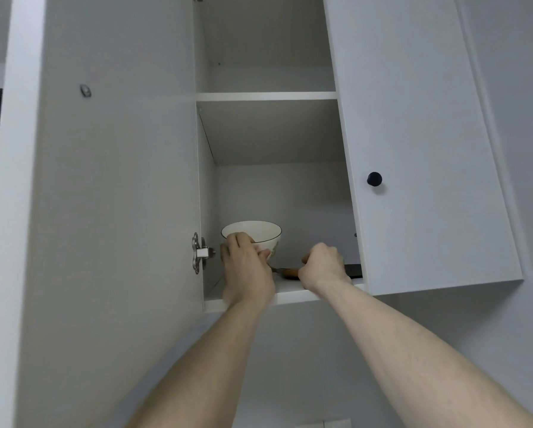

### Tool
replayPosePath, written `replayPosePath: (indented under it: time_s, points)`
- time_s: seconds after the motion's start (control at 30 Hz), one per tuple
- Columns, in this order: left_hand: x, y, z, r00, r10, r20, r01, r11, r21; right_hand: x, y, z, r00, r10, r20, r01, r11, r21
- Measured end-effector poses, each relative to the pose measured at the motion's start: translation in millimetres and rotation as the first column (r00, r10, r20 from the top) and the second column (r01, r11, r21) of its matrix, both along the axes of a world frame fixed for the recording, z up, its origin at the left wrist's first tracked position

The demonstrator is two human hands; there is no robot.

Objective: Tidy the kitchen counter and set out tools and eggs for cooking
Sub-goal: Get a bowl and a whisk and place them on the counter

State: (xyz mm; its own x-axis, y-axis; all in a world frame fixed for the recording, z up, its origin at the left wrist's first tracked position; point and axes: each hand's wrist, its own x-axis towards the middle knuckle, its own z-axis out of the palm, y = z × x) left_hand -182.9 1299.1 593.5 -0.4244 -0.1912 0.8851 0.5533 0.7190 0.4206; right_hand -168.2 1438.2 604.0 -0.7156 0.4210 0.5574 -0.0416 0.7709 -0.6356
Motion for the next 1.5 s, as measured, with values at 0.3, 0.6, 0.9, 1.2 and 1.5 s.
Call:
replayPosePath:
  time_s: [0.3, 0.6, 0.9, 1.2, 1.5]
  points:
    - [-0.8, -0.3, -0.9, 1.000, -0.010, -0.017, 0.010, 1.000, 0.007, -0.9, 5.7, -0.8, 0.998, -0.010, -0.060, 0.007, 0.999, -0.047]
    - [0.2, 0.6, -1.2, 0.999, -0.005, -0.053, 0.006, 1.000, 0.020, -3.6, 9.5, 0.6, 0.987, 0.095, -0.133, -0.110, 0.988, -0.108]
    - [1.2, 0.5, -1.3, 0.989, -0.052, -0.140, 0.058, 0.998, 0.035, 11.1, 17.4, 1.4, 0.965, 0.225, -0.133, -0.251, 0.939, -0.235]
    - [40.8, -7.3, -10.3, 0.961, -0.225, -0.159, 0.231, 0.973, 0.021, 72.9, 16.4, -5.0, 0.956, 0.247, -0.156, -0.277, 0.937, -0.213]
    - [150.5, -47.6, -56.2, 0.939, -0.323, -0.118, 0.308, 0.942, -0.131, 124.9, -19.9, -55.4, 0.881, 0.239, -0.409, -0.364, 0.894, -0.262]
